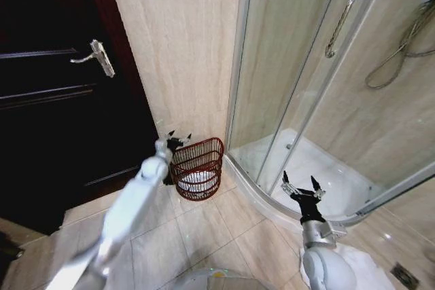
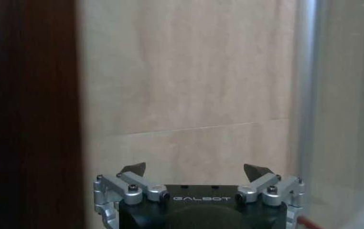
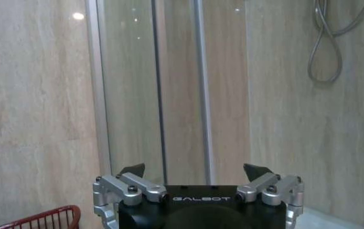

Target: Discard the used towel into the hamper.

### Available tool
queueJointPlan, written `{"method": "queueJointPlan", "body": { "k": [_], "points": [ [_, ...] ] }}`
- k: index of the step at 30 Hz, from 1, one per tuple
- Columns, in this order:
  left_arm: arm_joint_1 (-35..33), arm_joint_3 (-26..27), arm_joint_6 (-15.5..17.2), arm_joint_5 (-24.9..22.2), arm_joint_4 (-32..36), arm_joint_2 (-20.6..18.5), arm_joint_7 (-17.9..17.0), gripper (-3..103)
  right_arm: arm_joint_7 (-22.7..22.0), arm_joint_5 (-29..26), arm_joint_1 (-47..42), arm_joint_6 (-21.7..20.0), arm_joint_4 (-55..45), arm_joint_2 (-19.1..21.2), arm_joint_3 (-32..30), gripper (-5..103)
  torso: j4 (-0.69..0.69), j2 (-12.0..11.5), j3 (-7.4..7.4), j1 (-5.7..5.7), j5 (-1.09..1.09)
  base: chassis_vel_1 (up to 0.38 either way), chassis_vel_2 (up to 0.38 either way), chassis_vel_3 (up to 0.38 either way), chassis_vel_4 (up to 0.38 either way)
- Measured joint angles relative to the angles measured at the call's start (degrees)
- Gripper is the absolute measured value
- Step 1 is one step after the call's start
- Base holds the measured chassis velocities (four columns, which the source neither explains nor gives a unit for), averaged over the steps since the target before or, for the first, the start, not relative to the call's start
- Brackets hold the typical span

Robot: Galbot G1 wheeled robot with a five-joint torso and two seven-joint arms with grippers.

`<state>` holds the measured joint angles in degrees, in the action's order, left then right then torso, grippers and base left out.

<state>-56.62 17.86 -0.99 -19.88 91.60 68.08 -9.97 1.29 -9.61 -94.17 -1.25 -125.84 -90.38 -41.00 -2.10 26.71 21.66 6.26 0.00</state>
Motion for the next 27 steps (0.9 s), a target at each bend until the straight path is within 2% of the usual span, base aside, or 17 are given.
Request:
{"method": "queueJointPlan", "body": {
  "k": [1, 3, 4, 8, 10, 14, 16, 27],
  "points": [
    [0.0, 0.0, 0.0, 0.0, 0.0, 0.0, 0.0, 100, 0.0, 0.0, 0.0, 0.0, 0.0, 0.0, 0.0, 100, 0.00, 0.0, 0.00, 0.00, 0.00, 0.000, 0.000, 0.000, 0.000],
    [-7.6, 3.8, -3.8, 5.0, 3.6, 2.6, -4.2, 100, 0.1, 0.0, -0.2, -0.1, -0.1, 0.3, 0.0, 100, 0.01, 0.0, 0.00, 0.00, -0.01, 0.000, 0.000, 0.000, 0.000],
    [-7.6, 3.8, -3.8, 5.0, 3.6, 2.6, -4.2, 100, 0.1, 0.0, -0.2, -0.1, -0.1, 0.3, 0.0, 100, 0.01, 0.0, 0.00, 0.00, -0.01, 0.000, 0.000, 0.000, 0.000],
    [-17.8, 10.0, -6.8, 9.2, 10.3, 5.7, -6.0, 100, 0.5, -0.1, -1.2, 0.0, -0.5, 0.7, 0.0, 100, 0.00, 0.0, 0.00, 0.00, -0.04, 0.000, 0.000, 0.000, 0.000],
    [-19.5, 11.3, -7.5, 10.0, 11.3, 6.1, -5.9, 100, 0.7, -0.1, -1.5, 0.1, -0.6, 0.7, 0.0, 100, 0.01, 0.0, 0.00, 0.00, 0.00, 0.000, 0.000, 0.000, 0.000],
    [-24.4, 16.2, -9.2, 10.5, 13.6, 6.5, -2.7, 100, 1.4, -0.1, -3.0, 0.5, -1.7, 1.0, -0.1, 100, 0.02, 0.0, 0.00, 0.00, -0.01, 0.000, 0.000, 0.000, 0.000],
    [-25.3, 16.9, -9.4, 9.9, 13.6, 6.5, -2.0, 100, 1.5, -0.1, -3.3, 0.5, -2.0, 1.1, -0.1, 100, 0.01, 0.0, 0.00, 0.00, -0.01, 0.000, 0.000, 0.000, 0.000],
    [-24.8, 15.6, -7.8, 9.4, 15.4, 6.8, 0.2, 100, 1.9, 1.2, -4.4, -0.5, -4.0, 0.6, 0.0, 100, 0.02, 0.0, 0.01, 0.01, 0.00, 0.000, 0.000, 0.000, 0.000]
  ]
}}
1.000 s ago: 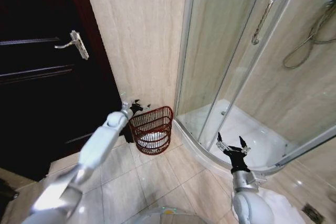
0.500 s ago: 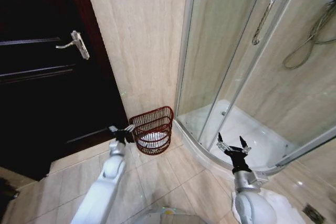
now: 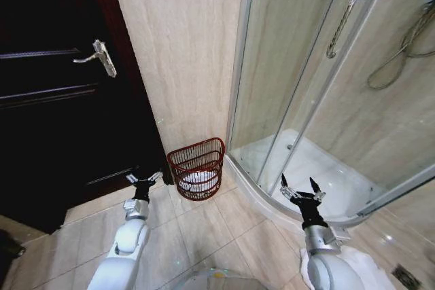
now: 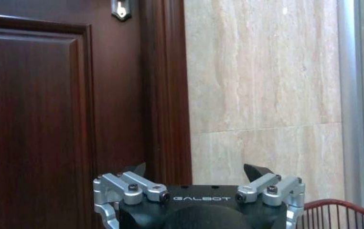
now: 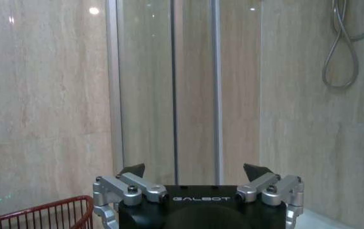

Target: Discard the used towel into the hamper.

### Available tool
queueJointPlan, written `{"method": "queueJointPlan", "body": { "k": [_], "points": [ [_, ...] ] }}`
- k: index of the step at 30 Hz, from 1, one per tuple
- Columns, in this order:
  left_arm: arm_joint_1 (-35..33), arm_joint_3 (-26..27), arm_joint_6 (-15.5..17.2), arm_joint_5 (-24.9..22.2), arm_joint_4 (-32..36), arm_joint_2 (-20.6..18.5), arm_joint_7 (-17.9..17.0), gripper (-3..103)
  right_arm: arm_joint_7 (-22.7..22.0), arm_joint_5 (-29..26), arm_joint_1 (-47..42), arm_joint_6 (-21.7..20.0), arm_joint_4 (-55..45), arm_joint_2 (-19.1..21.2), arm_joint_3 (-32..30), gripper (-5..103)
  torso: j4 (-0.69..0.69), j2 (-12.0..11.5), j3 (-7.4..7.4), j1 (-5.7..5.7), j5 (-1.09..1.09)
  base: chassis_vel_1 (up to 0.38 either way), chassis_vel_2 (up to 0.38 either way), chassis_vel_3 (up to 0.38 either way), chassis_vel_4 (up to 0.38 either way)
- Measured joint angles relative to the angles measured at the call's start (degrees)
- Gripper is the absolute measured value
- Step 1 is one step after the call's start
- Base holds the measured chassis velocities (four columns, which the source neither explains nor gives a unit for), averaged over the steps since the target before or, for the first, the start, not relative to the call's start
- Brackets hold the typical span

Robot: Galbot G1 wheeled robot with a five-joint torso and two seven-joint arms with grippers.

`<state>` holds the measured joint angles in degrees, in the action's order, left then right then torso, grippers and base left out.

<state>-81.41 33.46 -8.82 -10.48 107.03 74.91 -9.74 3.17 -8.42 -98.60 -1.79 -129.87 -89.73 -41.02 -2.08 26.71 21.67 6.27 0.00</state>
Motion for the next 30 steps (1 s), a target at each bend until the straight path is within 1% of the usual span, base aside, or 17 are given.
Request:
{"method": "queueJointPlan", "body": {
  "k": [8, 13, 17, 26, 30],
  "points": [
    [0.2, 0.0, 0.0, 0.3, -0.8, -0.4, 0.3, 100, -0.2, -0.2, -0.6, -0.2, -0.4, 0.3, -0.6, 100, -0.02, 0.0, 0.00, 0.00, 0.00, 0.000, 0.000, 0.000, 0.000],
    [0.9, 0.8, -0.1, 0.3, -1.7, -1.6, 1.0, 100, -0.1, -0.1, -0.7, -0.2, -0.4, 0.2, -0.5, 100, -0.01, 0.0, 0.00, 0.00, 0.00, -0.006, -0.002, 0.010, 0.006],
    [1.6, 2.0, 0.1, -0.3, -1.7, -2.4, 1.8, 100, -0.1, 1.4, -0.2, 0.5, -0.2, -0.1, -0.6, 100, -0.01, 0.0, 0.00, 0.00, -0.02, -0.028, -0.048, 0.039, 0.047],
    [0.8, 0.3, 0.0, -0.3, -1.6, -1.9, 1.9, 100, -0.7, 2.4, -0.7, 0.7, -0.2, -0.3, -0.5, 100, -0.01, 0.0, 0.00, 0.00, 0.00, -0.026, -0.079, 0.033, 0.097],
    [0.7, 0.0, -0.5, -0.3, -2.0, -2.7, 2.1, 100, -1.3, 3.4, -0.7, 1.0, 0.4, -0.1, -1.1, 100, 0.00, 0.0, 0.00, 0.00, -0.01, -0.024, -0.119, 0.025, 0.107]
  ]
}}
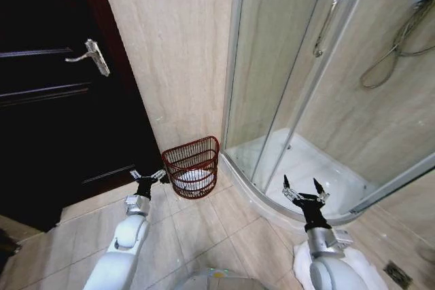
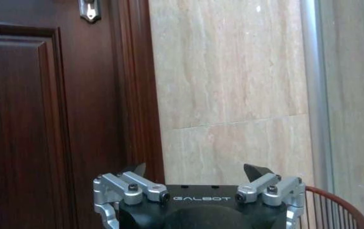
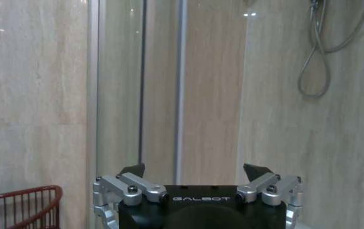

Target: Discard the used towel into the hamper.

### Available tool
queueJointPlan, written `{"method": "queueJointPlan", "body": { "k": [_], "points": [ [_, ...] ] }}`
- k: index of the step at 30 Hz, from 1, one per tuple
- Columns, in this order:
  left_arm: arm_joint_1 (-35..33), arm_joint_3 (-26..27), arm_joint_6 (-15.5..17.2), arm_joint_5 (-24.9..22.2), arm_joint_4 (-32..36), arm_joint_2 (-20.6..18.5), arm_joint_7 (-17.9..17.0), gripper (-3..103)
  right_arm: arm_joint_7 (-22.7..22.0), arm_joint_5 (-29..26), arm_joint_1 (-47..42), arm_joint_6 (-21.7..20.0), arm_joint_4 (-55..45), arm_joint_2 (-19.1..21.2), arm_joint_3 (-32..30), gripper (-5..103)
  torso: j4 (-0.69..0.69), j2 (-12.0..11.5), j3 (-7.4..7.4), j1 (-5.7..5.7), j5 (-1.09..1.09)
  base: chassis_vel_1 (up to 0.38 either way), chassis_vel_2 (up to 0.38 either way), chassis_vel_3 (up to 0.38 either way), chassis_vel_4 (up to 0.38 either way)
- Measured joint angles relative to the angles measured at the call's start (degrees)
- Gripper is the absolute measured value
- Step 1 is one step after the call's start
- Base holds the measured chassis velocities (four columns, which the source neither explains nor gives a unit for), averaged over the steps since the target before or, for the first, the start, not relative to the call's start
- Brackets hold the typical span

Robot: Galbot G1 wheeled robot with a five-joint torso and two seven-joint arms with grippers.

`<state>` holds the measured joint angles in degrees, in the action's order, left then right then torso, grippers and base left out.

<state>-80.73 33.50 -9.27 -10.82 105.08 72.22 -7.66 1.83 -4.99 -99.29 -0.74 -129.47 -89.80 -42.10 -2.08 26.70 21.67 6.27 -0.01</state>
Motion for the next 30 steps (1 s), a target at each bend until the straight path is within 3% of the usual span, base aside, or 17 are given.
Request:
{"method": "queueJointPlan", "body": {
  "k": [30],
  "points": [
    [-0.4, -1.1, -0.7, 0.4, 0.6, 0.0, 0.2, 100, -1.1, 0.1, -0.4, 0.4, 0.6, 0.1, 0.0, 100, 0.00, 0.0, 0.00, 0.00, 0.01, -0.064, -0.174, 0.060, 0.170]
  ]
}}
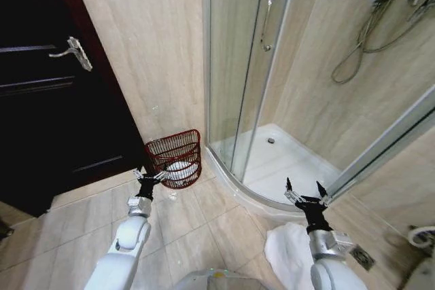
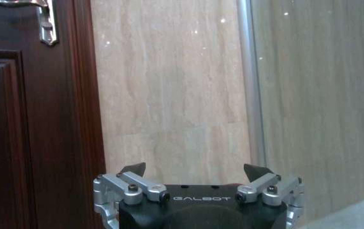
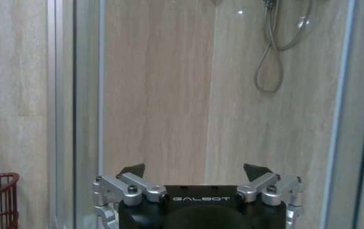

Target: Discard the used towel into the hamper.

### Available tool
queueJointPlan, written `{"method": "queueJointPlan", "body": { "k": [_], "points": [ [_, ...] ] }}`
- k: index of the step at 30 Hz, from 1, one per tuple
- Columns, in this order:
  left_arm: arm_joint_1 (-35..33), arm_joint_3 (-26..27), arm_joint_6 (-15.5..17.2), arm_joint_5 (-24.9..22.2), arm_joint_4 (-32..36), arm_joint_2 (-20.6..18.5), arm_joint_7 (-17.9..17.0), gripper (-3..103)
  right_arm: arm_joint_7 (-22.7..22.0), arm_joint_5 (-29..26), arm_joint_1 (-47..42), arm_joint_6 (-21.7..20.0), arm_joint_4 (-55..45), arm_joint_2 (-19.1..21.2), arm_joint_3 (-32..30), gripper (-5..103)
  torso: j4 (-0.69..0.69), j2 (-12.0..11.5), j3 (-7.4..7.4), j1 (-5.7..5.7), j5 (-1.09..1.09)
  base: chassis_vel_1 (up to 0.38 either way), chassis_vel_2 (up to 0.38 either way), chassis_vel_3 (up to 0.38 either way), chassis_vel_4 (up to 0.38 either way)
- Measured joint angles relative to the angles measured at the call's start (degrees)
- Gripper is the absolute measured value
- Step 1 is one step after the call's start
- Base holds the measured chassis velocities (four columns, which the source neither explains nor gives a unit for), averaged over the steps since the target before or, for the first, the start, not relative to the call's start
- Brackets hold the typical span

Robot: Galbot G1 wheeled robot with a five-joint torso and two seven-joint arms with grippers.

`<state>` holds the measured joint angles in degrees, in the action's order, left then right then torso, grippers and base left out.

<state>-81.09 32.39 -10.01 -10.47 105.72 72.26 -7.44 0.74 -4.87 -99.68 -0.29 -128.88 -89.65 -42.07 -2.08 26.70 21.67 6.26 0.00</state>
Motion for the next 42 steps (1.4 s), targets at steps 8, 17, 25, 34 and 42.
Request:
{"method": "queueJointPlan", "body": {
  "k": [8, 17, 25, 34, 42],
  "points": [
    [-0.2, 0.0, -0.1, 0.1, 0.1, 0.0, -0.1, 100, -0.2, 0.0, 0.3, -0.1, -0.2, 0.0, 0.1, 100, -0.01, 0.0, 0.00, 0.00, -0.01, -0.048, -0.142, 0.047, 0.151],
    [-0.3, -0.2, -1.0, 1.0, -0.2, 0.1, 0.1, 100, -0.4, 0.2, 0.2, 0.0, -0.1, -0.4, 0.3, 100, 0.00, 0.0, 0.00, 0.00, -0.01, -0.031, -0.132, 0.024, 0.142],
    [-0.3, -0.6, -1.1, 1.7, -0.5, 0.2, 0.6, 100, -0.8, 0.4, 0.4, 0.0, 0.1, -0.6, 0.3, 100, 0.00, 0.0, 0.00, 0.00, 0.00, -0.024, -0.112, 0.013, 0.109],
    [-0.3, -0.7, -1.1, 2.1, -0.3, 0.4, 0.6, 100, -1.0, 0.2, -0.1, 0.5, 0.3, -0.7, 0.3, 100, -0.01, 0.0, 0.00, 0.00, 0.01, -0.039, -0.128, -0.014, 0.080],
    [-0.3, -0.7, -1.8, 1.9, -0.4, 0.6, 0.3, 100, -1.0, -0.3, -0.2, 1.9, 0.4, -0.7, 0.1, 100, 0.03, 0.0, 0.00, -0.01, -0.02, -0.083, -0.155, -0.036, 0.045]
  ]
}}
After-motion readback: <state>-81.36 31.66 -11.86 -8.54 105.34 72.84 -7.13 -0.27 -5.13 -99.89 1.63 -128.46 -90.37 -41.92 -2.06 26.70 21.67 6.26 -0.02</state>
